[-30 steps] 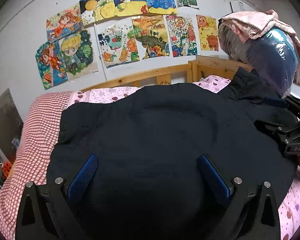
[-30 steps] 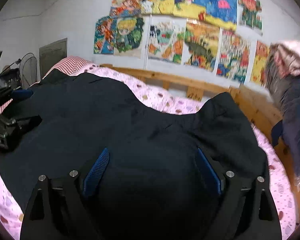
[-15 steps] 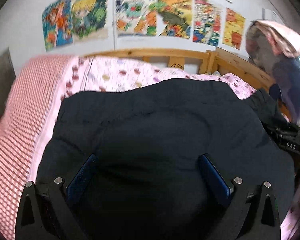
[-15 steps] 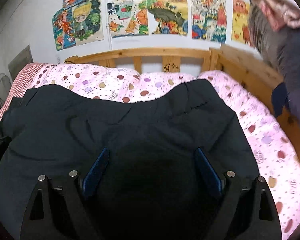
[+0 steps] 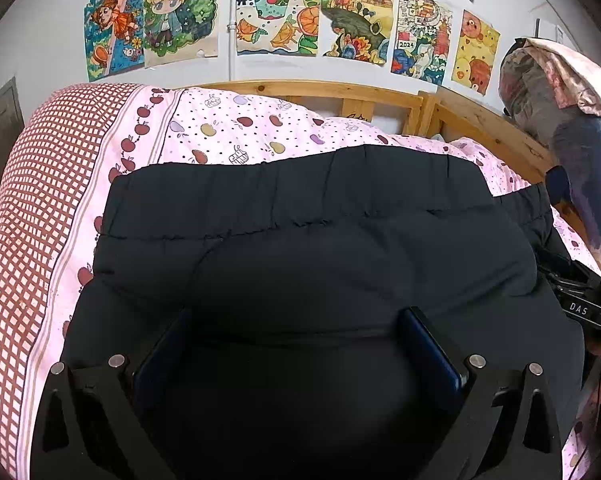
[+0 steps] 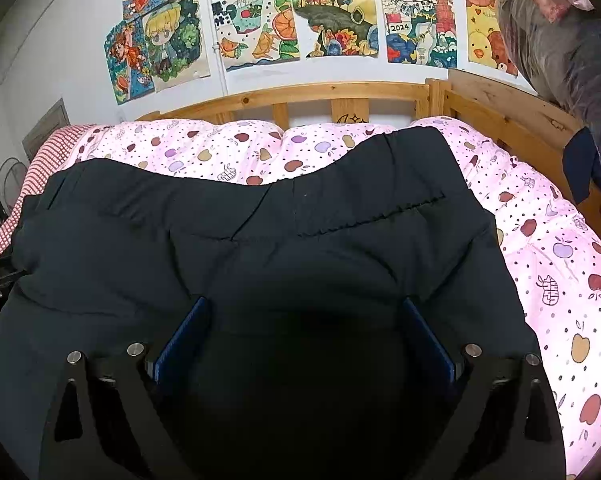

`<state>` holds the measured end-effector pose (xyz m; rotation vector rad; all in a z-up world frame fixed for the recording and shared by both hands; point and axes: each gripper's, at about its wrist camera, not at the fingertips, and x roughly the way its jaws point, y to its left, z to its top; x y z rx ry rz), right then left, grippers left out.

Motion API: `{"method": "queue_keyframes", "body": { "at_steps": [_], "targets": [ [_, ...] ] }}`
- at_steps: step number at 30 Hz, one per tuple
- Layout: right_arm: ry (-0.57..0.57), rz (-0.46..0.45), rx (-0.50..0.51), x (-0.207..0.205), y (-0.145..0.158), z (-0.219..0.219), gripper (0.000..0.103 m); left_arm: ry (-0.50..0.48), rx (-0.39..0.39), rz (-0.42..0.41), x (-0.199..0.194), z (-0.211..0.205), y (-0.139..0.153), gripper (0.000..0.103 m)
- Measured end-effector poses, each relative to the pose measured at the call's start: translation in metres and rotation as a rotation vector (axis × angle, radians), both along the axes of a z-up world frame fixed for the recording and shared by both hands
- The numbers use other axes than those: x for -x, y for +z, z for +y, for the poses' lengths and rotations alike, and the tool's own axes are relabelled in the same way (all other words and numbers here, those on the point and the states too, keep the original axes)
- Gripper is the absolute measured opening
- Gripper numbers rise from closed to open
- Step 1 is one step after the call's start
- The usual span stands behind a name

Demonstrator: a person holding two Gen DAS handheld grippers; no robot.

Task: Fold large clothes

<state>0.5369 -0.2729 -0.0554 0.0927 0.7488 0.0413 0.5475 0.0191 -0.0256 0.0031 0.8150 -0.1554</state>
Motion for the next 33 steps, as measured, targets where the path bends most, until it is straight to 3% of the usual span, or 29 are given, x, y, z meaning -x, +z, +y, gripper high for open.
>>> {"method": "queue_keyframes", "body": {
  "at_steps": [12,19,26,33],
  "targets": [
    [-0.004,-0.036,-0.017,0.011,0.005,-0.003,0.094,-0.007,0.013,-0.019,0.006,0.002,0.001,0.103],
    [-0.062,-0.142,0.028,0.028,0.045,-0.017,0.094,0.051,0.014,-0.013,0.005,0.027,0.028,0.103],
    [-0.135,-0.113,0.09,0.03,0.06,-0.055,0.094,0.14,0.105,0.007,0.006,0.085,0.034,0.103],
    [-0.128,-0.015,0.089,0.033,0.042,-0.077,0.094,0.181,0.148,0.099,0.008,0.123,0.019,0.103]
  ]
}}
